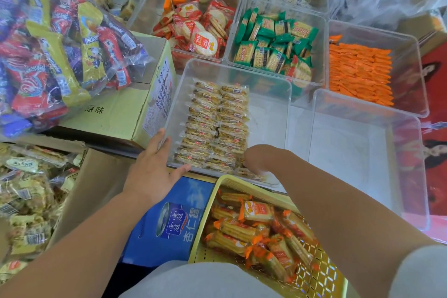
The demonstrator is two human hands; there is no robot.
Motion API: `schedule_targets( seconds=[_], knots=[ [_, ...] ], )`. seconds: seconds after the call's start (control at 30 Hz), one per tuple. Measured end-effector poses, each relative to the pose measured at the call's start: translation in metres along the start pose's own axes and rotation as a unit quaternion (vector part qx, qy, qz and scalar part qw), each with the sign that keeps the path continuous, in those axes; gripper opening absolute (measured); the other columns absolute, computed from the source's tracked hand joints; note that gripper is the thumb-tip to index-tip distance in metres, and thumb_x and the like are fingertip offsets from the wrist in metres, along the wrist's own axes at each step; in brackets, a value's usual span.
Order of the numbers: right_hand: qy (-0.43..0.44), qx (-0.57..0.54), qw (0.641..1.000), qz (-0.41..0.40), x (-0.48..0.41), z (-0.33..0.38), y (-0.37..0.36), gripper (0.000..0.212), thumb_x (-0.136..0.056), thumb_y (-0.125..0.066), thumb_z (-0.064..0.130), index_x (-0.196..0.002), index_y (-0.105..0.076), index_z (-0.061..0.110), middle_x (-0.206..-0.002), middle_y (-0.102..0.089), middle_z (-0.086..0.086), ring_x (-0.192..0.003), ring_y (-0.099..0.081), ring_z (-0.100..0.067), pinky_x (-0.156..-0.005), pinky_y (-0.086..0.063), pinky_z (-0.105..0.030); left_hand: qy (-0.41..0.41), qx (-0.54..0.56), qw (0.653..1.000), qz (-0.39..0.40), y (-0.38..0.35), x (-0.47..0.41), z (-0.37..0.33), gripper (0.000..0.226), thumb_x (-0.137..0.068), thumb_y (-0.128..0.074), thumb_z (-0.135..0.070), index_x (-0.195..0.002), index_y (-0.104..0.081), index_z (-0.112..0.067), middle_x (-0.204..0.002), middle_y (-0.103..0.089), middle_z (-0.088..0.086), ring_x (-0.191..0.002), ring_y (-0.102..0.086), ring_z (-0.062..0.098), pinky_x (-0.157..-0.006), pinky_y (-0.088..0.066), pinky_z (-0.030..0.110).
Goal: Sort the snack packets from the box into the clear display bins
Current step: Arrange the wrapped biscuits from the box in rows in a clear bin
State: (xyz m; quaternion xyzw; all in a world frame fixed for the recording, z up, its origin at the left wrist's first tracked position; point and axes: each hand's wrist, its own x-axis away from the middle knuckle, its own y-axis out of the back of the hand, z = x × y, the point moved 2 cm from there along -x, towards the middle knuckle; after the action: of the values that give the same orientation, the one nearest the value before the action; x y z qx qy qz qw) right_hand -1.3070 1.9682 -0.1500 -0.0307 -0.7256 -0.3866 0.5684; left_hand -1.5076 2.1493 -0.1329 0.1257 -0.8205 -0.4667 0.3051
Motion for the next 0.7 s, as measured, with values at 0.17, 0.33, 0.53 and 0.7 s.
schedule_targets(
  seconds=[0.17,0.33,0.53,0.7],
  knots=[
    [-0.008,0.017,1.0,-0.003,0.003,0.002,-0.004,0.025,-0.099,-0.05,0.0,-0.113,-0.07,0.002,-0.081,-0.055,-0.004,-0.067,-0.047,-0.017,-0.058,-0.04,-0.026,0.004,0.007,1.0,0.007,0.0,0.0,0.004,0.107,-0.078,-0.039,-0.083,-0.164,-0.019,-0.022,-0.17,0.008,-0.02,-0.151,-0.028,0.03,-0.113,-0.04,0.049],
    [-0.035,-0.07,0.997,-0.027,0.025,0.01,0.009,0.019,-0.091,-0.055,-0.004,-0.1,-0.069,0.003,-0.069,-0.046,-0.001,-0.059,-0.045,-0.016,-0.062,-0.042,-0.028,0.007,0.022,0.999,0.023,0.009,-0.002,0.004,0.094,-0.09,-0.059,-0.069,-0.163,-0.024,-0.021,-0.171,0.003,-0.018,-0.154,-0.026,0.027,-0.119,-0.035,0.047],
    [-0.01,-0.063,0.98,-0.191,0.069,0.031,0.038,0.028,-0.101,-0.046,0.023,-0.078,-0.06,0.014,-0.081,-0.061,-0.002,-0.07,-0.058,-0.021,-0.066,-0.051,-0.033,-0.013,0.15,0.988,-0.025,0.035,0.041,-0.008,0.062,-0.094,-0.071,-0.041,-0.15,-0.049,-0.024,-0.168,-0.023,-0.002,-0.148,-0.037,0.021,-0.12,-0.032,0.035],
    [0.154,-0.134,0.927,-0.314,0.118,0.123,0.055,0.034,-0.104,-0.042,0.041,-0.128,-0.061,0.027,-0.119,-0.068,-0.002,-0.11,-0.061,-0.028,-0.087,-0.051,-0.039,-0.067,0.198,0.963,-0.172,0.061,0.13,0.026,0.027,-0.089,-0.079,-0.022,-0.116,-0.073,-0.02,-0.127,-0.061,-0.004,-0.097,-0.06,0.005,-0.089,-0.047,0.022]
  ],
)
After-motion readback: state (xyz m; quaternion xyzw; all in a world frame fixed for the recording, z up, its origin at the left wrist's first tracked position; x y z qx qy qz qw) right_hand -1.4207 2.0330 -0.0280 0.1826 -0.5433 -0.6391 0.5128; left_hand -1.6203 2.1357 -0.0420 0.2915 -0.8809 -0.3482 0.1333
